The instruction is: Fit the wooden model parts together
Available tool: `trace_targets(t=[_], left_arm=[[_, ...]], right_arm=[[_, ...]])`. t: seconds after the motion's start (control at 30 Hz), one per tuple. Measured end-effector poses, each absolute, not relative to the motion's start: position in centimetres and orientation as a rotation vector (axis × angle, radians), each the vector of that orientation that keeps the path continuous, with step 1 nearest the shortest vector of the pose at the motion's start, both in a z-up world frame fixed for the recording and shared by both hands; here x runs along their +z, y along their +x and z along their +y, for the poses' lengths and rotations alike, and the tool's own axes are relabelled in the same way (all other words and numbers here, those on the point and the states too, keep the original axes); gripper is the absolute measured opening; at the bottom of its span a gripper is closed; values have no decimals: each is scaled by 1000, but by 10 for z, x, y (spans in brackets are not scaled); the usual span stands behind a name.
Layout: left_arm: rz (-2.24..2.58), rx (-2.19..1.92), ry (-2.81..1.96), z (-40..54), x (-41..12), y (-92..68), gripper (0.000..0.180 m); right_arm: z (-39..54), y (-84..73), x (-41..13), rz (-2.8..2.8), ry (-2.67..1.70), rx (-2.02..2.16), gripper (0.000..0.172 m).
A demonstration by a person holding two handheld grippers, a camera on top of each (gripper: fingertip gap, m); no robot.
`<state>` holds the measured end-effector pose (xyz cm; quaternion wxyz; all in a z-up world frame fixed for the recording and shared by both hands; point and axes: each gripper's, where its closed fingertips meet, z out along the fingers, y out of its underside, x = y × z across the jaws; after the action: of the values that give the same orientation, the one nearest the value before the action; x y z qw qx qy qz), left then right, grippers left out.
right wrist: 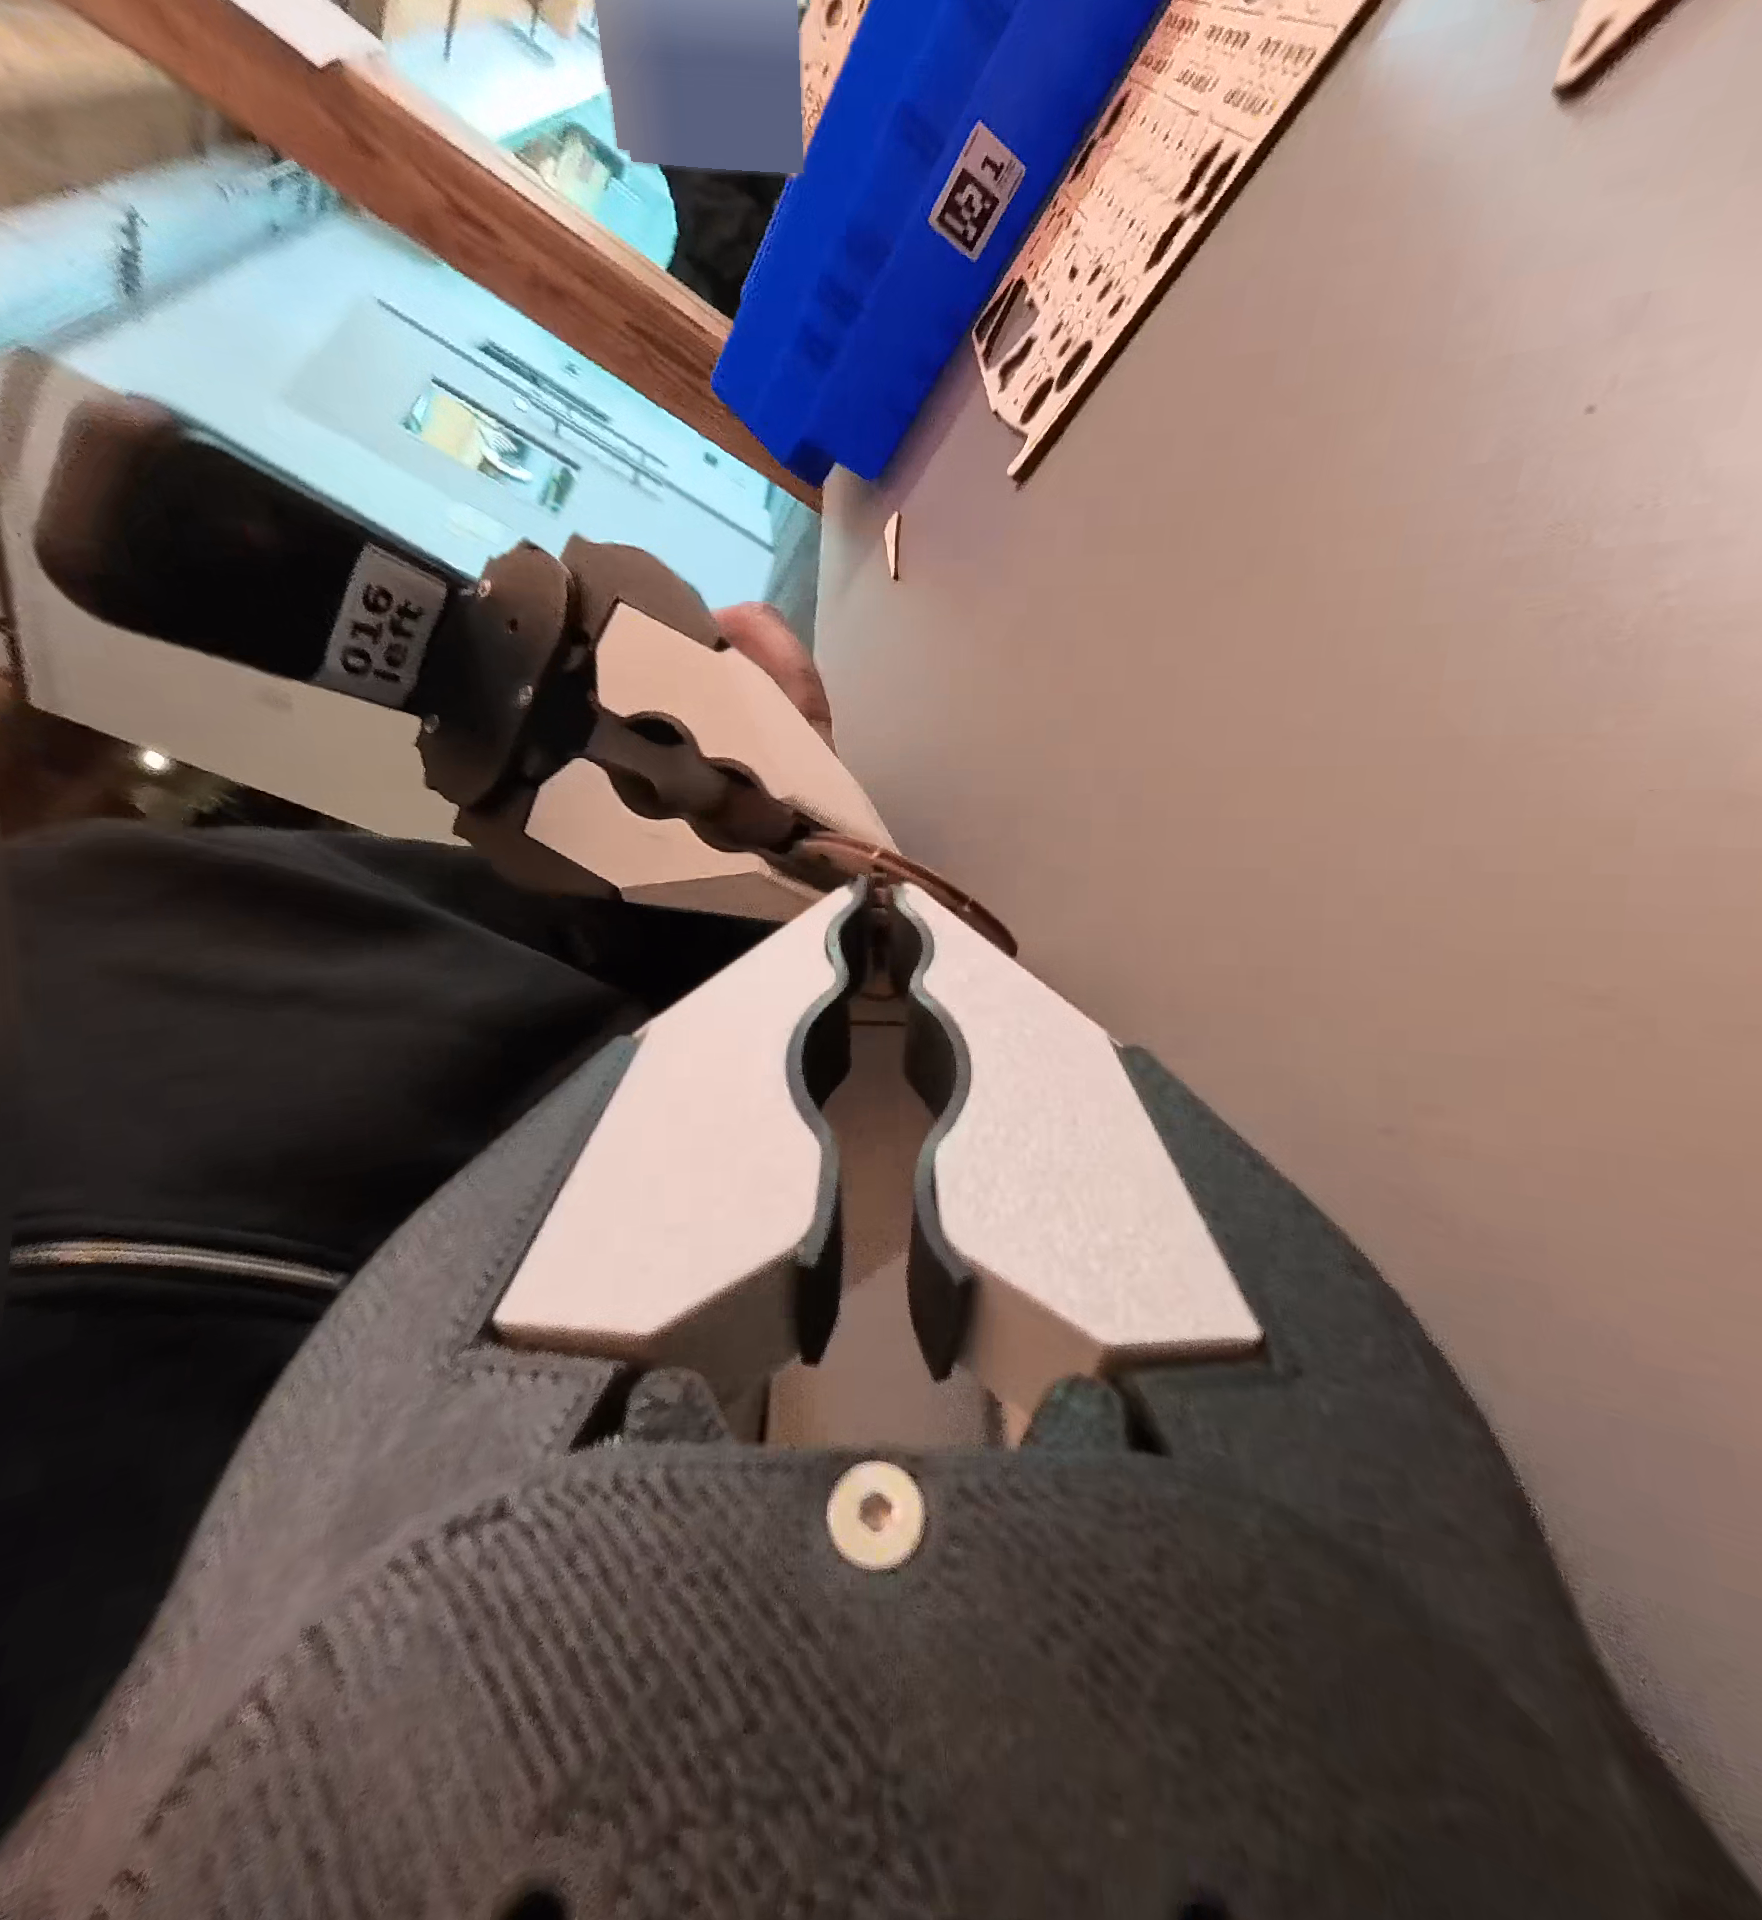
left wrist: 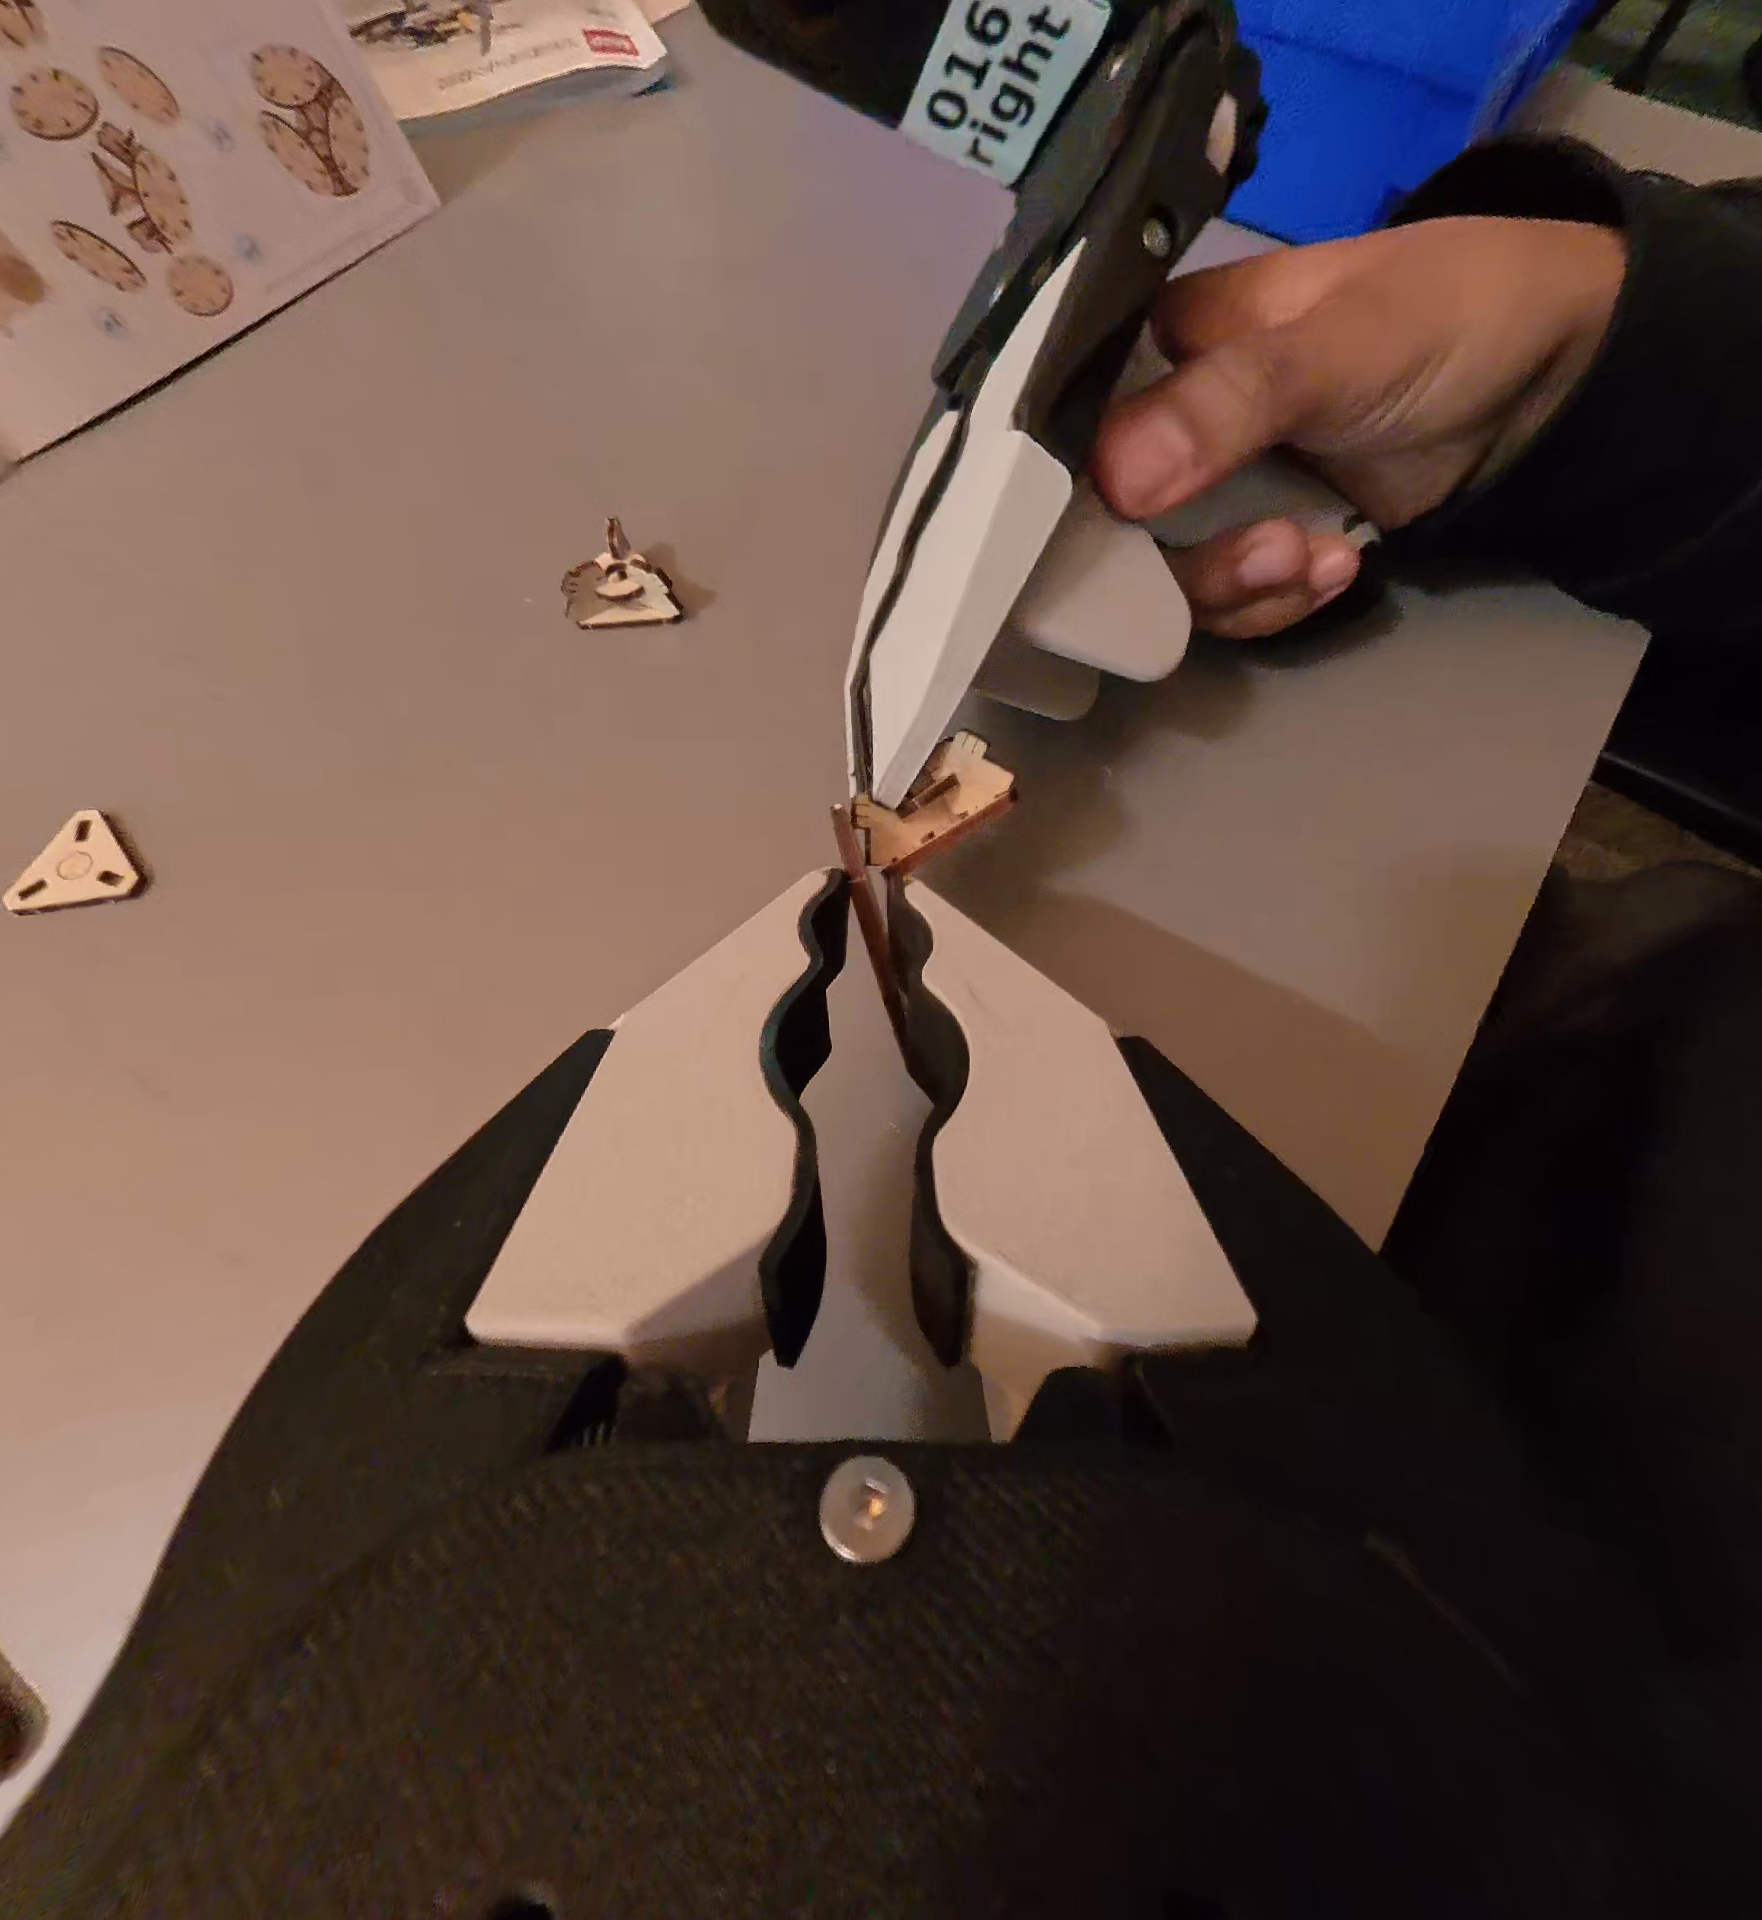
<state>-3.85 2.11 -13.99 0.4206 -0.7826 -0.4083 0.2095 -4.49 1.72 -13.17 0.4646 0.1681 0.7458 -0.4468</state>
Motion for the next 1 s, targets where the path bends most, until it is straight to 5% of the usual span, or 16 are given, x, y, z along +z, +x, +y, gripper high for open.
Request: trace_targets(t=[1.0], left_arm=[[-1013, 694, -2201, 24, -148, -54, 1]], right_arm=[[22, -56, -143, 1917, 490, -1069, 0]])
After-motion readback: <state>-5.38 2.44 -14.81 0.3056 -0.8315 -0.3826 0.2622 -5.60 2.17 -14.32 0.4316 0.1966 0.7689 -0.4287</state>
